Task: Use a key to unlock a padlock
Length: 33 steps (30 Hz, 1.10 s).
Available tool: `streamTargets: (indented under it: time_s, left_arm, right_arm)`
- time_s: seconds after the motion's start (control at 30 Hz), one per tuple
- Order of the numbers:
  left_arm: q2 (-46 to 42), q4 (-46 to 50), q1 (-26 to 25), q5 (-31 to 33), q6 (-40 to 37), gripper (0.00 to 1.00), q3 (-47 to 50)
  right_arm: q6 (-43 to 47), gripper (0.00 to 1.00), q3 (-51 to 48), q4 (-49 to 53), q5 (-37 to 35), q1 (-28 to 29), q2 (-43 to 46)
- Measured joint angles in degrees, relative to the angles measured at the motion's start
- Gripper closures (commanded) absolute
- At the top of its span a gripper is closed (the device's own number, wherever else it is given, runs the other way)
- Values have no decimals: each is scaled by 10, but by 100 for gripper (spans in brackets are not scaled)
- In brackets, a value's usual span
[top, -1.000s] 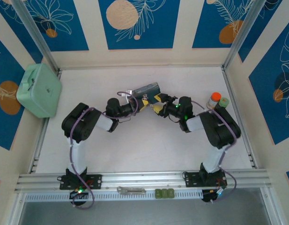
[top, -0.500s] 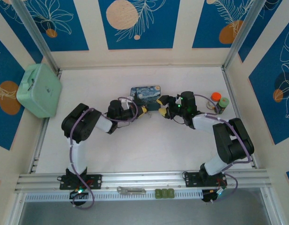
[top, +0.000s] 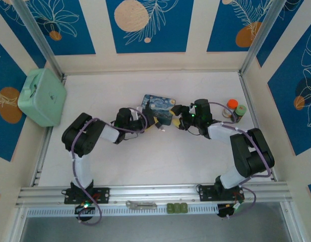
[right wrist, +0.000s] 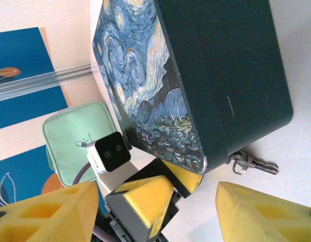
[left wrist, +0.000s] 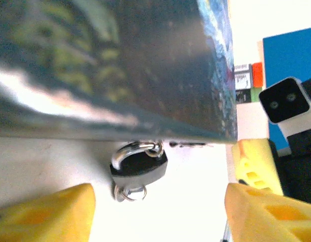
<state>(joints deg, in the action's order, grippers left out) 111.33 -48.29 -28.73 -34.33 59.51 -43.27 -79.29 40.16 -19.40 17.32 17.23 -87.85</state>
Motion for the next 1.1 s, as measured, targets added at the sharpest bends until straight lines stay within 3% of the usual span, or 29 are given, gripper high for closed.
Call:
streamTargets:
  time_s: [0.07, 0.27, 0.47, 0.8, 1.1]
  left_arm:
    - [-22, 23, 1, 8, -9, 16, 5]
    - [-55, 66, 14, 25, -23, 16, 25]
    - [-56, 64, 17, 25, -26, 18, 26]
    - [-50, -11, 46, 33, 17, 24, 43]
    - [-50, -37, 46, 45, 23, 24, 75]
  right_arm:
    - [15, 37, 7, 18, -6, 1, 8]
    - [81, 37, 54, 85, -30, 26, 22]
    - [202, 41, 117, 168, -58, 77, 15]
    - [488, 46, 302, 366, -126, 138, -136]
    - [582, 45, 369, 437, -202, 157, -179]
